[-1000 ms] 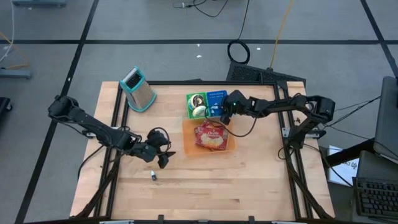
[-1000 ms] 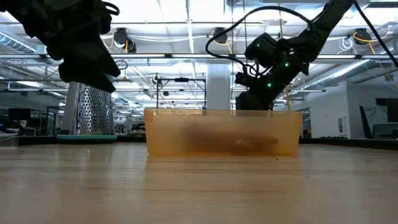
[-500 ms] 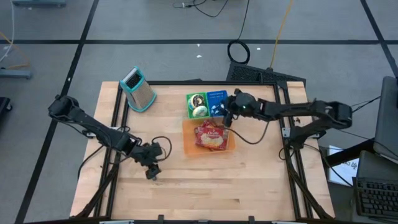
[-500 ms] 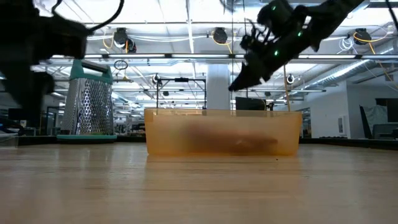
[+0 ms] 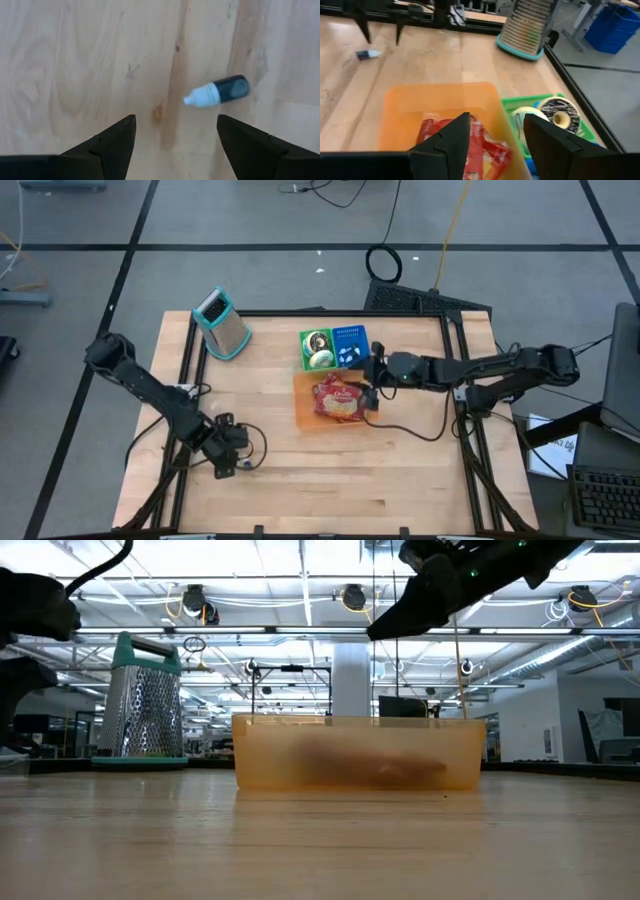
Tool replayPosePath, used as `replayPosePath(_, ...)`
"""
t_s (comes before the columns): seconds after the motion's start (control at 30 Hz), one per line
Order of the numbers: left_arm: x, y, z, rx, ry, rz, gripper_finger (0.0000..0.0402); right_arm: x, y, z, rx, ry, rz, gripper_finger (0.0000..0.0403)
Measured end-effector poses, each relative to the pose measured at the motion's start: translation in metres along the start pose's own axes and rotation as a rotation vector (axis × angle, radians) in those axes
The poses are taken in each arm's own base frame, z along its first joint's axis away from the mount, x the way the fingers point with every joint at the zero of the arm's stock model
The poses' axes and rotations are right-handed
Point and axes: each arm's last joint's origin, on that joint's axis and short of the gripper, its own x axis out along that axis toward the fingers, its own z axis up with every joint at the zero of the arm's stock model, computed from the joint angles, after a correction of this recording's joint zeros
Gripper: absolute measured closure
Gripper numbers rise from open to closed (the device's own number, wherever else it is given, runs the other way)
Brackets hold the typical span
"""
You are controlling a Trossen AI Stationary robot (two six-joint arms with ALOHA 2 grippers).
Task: Pick & Place Food Item
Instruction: Put the violet food coloring bottle into the blue bin
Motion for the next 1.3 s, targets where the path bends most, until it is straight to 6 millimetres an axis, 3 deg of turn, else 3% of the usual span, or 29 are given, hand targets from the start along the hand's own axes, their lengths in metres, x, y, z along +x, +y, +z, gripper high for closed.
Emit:
replayPosePath(0.3, 0.02, -0.009, 0.002, 0.2, -0.019, 0.036, 0.0119, -0.001, 0.009, 0.0, -0.037, 0.004, 0.03, 0.0234)
replayPosePath(0.7, 0.038, -0.02, 0.008, 0.218, -0.056, -0.004, 0.0119, -0.001, 0.007, 0.0, -0.027, 0.009, 0.023, 0.0236)
replayPosePath(0.87, 0.038, -0.021, 0.01, 0.103, -0.105, 0.008, 0.0119, -0.001, 0.007, 0.0, -0.025, 0.01, 0.023, 0.024)
replayPosePath(1.13, 0.038, -0.023, 0.014, -0.221, -0.167, -0.019, 0.0119, -0.001, 0.007, 0.0, -0.008, 0.011, 0.023, 0.0242)
replayPosePath(1.3, 0.038, -0.023, 0.016, -0.256, -0.208, -0.012, 0.0119, -0.001, 0.007, 0.0, -0.008, 0.011, 0.023, 0.0243)
